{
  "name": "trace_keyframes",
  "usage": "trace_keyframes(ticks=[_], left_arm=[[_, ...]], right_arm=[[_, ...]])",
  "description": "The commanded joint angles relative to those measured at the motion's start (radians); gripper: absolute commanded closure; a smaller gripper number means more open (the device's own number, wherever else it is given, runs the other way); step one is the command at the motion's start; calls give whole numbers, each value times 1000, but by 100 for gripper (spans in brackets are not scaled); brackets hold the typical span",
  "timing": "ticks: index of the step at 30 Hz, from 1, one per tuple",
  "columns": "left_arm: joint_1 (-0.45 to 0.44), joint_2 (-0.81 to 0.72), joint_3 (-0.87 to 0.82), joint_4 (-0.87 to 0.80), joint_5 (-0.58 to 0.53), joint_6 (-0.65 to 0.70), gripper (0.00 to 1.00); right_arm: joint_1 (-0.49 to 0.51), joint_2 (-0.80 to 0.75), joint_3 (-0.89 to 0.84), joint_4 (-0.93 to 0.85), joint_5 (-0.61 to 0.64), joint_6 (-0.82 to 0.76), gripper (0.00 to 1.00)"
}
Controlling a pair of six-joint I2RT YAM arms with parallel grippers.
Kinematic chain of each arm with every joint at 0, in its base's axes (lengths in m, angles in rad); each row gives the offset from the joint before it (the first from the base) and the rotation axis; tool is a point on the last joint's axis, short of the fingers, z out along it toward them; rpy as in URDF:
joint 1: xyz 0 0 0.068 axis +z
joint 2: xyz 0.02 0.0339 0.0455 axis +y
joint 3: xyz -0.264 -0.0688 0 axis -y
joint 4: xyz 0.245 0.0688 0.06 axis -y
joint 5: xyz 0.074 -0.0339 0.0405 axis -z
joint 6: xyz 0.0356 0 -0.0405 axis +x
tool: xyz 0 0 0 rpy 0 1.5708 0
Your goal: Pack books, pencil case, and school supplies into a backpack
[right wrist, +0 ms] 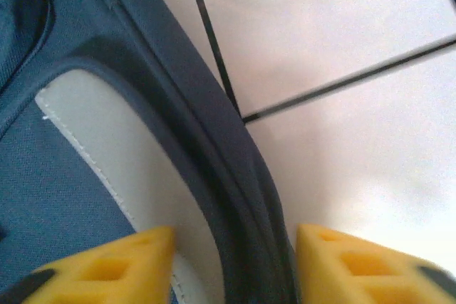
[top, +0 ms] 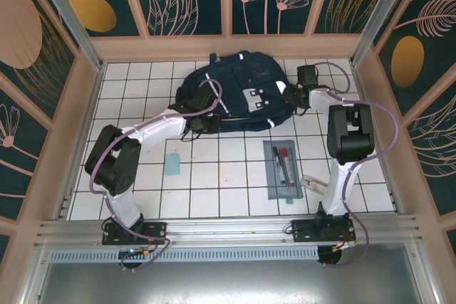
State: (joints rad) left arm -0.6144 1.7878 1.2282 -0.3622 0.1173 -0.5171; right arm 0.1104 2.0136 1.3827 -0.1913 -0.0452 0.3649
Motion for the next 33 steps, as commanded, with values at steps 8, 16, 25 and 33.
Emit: trace_keyframes(ticks=[8,16,25,33], left_arm=[[-58,89,101,348,269,-243,100],[-74,241,303,448,333,-304,100],[-100,142,180,471,358,-329,100],[-102,31,35,481,401,-374,100]], right_arm=[[-17,-335,-252,-4,-251,124,24],[77,-584,-555,152,-420,399,26],[156,-455,-639,512,-377,619,25],[173,-305,-658,736,-283,687,78]])
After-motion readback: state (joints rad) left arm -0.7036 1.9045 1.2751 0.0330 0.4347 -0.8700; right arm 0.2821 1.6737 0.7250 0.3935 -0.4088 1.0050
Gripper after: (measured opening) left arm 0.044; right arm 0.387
